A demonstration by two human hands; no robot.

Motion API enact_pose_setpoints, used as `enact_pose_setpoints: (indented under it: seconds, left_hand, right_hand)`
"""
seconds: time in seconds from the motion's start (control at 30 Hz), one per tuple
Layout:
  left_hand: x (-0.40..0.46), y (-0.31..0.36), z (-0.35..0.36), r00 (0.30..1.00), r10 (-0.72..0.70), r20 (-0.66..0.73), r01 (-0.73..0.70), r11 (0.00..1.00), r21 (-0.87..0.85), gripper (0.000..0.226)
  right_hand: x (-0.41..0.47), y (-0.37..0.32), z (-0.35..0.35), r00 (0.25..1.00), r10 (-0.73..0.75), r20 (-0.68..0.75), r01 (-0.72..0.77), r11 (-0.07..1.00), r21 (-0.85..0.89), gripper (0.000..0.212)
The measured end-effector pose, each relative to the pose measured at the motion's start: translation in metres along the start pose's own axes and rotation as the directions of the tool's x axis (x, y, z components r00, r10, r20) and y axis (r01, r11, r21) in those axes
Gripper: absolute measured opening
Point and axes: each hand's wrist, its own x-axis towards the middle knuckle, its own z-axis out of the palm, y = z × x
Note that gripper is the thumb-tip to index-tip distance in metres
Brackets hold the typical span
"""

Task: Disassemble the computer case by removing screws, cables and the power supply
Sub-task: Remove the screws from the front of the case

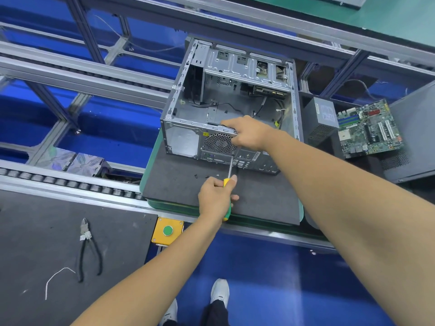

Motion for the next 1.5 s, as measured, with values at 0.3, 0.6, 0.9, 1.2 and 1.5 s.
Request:
enact_pose_setpoints:
  seconds: [0.3, 0.6, 0.9, 1.2, 1.5]
  left_hand:
    - [0.000, 0.001, 0.001, 0.972, -0.154, 0.178, 0.195, 0.950, -0.244, 0.041]
    - [0.002, -0.004, -0.008, 0.900, -0.209, 0.383, 0.329, 0.902, -0.280, 0.052]
    - [-0.003, -0.007, -0.001, 0.998, 0.056, 0.007, -0.056, 0.998, -0.021, 0.043]
    - [0.000, -0.014, -0.005, 0.994, 0.108, -0.020, -0.102, 0.979, 0.177, 0.042]
    - [0.005, 0.003, -0.019, 0.871, -0.262, 0.415, 0.398, 0.871, -0.286, 0.052]
  right_hand:
    - [-0.005, -0.006, -0.003, 1.000, -0.025, 0.018, 0.025, 1.000, 0.011, 0.035]
    - [-0.004, -0.003, -0.002, 1.000, -0.022, -0.001, 0.022, 0.999, 0.026, 0.036]
    - [-0.003, -0.003, -0.002, 1.000, -0.018, -0.004, 0.018, 1.000, 0.017, 0.040]
    - [-0.002, -0.003, -0.001, 1.000, -0.028, 0.012, 0.028, 1.000, -0.003, 0.035]
    - [0.001, -0.001, 0.002, 1.000, -0.013, -0.003, 0.013, 1.000, -0.003, 0.042]
